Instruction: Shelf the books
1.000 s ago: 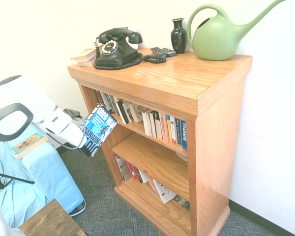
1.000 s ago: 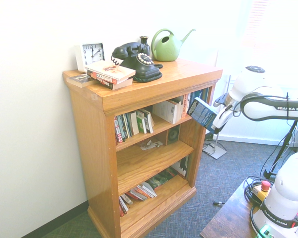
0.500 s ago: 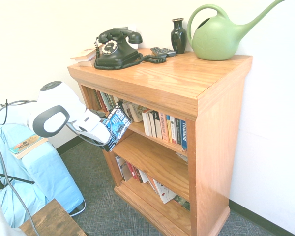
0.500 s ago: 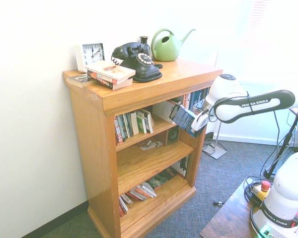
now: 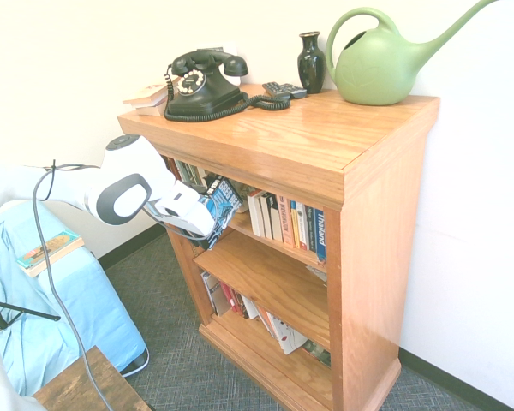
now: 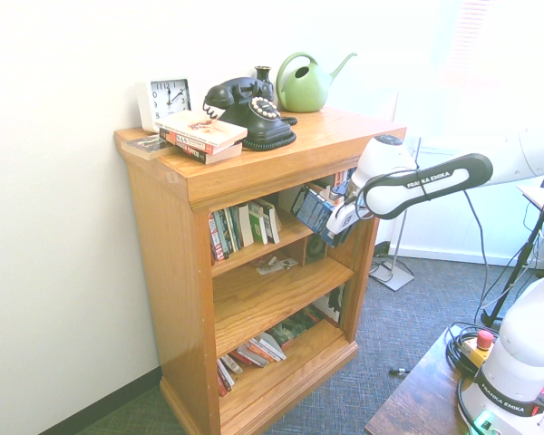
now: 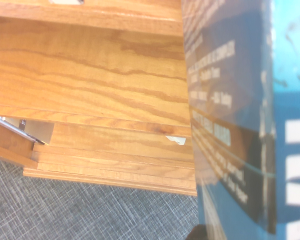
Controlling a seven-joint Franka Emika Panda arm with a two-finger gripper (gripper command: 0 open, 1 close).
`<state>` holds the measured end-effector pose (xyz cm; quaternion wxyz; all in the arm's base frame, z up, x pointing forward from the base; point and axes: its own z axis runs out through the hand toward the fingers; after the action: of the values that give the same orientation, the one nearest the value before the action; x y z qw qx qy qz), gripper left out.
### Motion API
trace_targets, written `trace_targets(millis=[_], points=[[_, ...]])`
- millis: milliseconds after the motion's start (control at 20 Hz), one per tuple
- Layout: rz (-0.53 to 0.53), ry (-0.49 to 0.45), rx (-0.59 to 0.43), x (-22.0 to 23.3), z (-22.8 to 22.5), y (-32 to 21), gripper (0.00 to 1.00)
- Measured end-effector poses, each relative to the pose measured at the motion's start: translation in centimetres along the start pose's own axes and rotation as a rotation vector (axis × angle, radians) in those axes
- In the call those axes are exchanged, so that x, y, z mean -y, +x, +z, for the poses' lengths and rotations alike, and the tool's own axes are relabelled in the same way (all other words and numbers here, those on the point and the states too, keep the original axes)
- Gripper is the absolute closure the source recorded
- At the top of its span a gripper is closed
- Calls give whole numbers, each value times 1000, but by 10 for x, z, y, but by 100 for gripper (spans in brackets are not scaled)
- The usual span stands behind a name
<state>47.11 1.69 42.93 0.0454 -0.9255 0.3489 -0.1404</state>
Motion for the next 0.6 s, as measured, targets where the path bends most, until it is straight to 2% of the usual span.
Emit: trace_targets(millis=[600], points=[[3, -1, -17, 42, 21, 28, 100]])
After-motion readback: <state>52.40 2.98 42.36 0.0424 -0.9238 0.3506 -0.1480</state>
